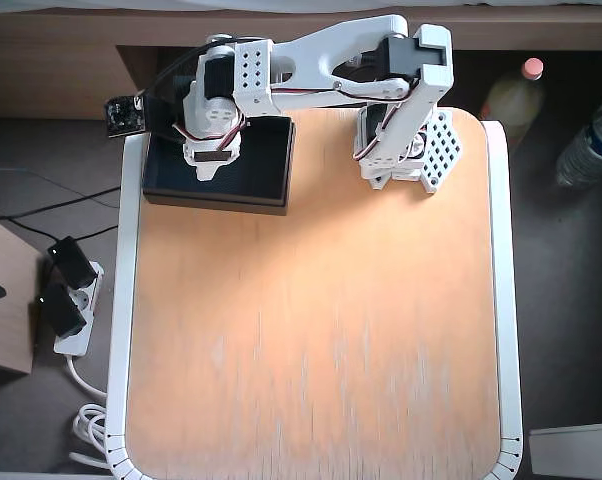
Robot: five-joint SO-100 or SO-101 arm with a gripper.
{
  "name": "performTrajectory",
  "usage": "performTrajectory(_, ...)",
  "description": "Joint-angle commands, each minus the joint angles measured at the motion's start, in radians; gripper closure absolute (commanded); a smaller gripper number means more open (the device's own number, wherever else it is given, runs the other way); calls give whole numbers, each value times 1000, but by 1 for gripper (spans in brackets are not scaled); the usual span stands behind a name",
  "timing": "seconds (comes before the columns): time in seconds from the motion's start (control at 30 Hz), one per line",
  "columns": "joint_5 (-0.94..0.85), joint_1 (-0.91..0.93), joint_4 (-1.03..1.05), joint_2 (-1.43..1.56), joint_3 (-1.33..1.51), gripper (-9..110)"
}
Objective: Grasp a lego block and put it in the bin.
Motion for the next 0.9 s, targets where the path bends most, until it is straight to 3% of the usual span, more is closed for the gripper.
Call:
performTrajectory(0.0, -31, -25, -23, 106, -138, 85)
performTrajectory(0.3, -175, -195, -21, 339, -137, 86)
performTrajectory(0.47, -227, -310, 0, 462, -137, 97)
performTrajectory(0.87, -204, -620, 80, 715, -135, 101)
